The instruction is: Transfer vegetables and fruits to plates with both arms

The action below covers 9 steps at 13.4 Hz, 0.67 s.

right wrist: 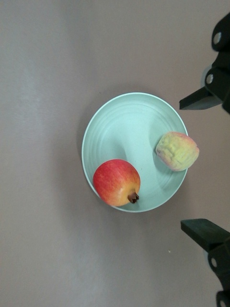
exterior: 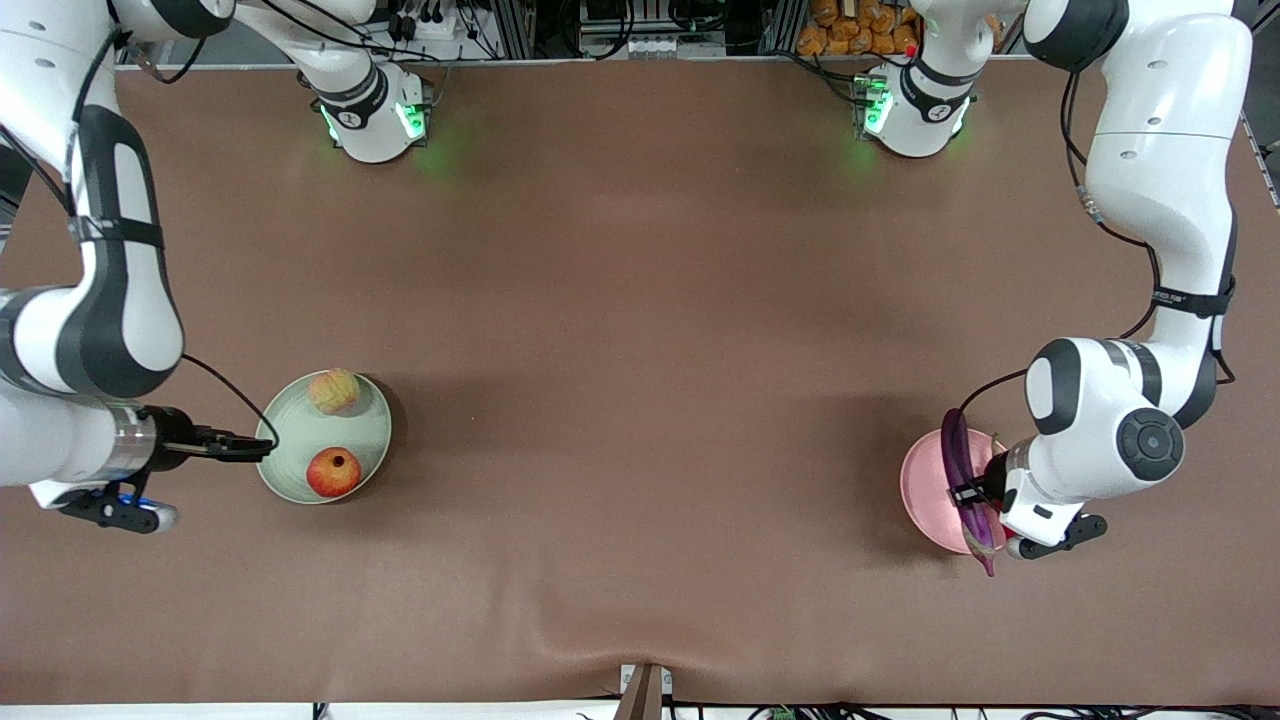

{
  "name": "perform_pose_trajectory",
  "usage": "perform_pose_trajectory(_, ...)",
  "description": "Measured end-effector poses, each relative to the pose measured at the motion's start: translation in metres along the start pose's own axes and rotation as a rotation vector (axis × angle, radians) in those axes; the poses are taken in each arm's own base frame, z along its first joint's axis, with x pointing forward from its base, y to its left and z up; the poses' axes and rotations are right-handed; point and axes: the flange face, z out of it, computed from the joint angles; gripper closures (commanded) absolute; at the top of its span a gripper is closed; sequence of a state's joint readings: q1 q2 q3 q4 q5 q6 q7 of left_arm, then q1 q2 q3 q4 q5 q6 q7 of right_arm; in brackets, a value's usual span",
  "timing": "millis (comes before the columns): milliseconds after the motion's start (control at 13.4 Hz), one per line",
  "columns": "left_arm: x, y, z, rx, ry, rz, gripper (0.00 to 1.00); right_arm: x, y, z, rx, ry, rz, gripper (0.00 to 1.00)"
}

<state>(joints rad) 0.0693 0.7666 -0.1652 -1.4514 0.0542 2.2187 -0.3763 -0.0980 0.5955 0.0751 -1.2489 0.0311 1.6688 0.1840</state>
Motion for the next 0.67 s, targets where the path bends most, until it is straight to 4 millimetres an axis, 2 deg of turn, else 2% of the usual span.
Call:
perform_pose_trajectory(75, 0.0, -0.002, 0.002, 0.002, -0.003, -0.002, 0.32, -0.004, -0.003, -0.015, 0.004, 0.023, -0.005, 0.0)
perform_pose_trajectory(149, 0.0, -0.003, 0.005, 0.003, -0.006, -0.004, 0.0, -0.01, -0.007, -0.034, 0.008, 0.051, -0.012, 0.0)
perform_pose_trajectory(299, 0.0, -0.003, 0.007, 0.003, -0.007, -0.004, 0.0, -0.033, -0.011, -0.076, 0.007, 0.072, -0.024, 0.0)
perform_pose_trajectory(448, 0.002, -0.002, 0.004, 0.0, -0.001, -0.003, 0.0, -0.057, -0.011, -0.105, -0.002, 0.053, -0.029, 0.0)
perform_pose_trajectory(597, 0.001, 0.007, -0.014, -0.002, 0.006, 0.008, 0.0, -0.066, -0.011, -0.119, -0.002, 0.064, -0.032, 0.0)
perform_pose_trajectory(672, 0.0, 0.011, -0.035, 0.003, 0.007, 0.014, 0.0, -0.067, -0.01, -0.123, -0.002, 0.071, -0.035, 0.0)
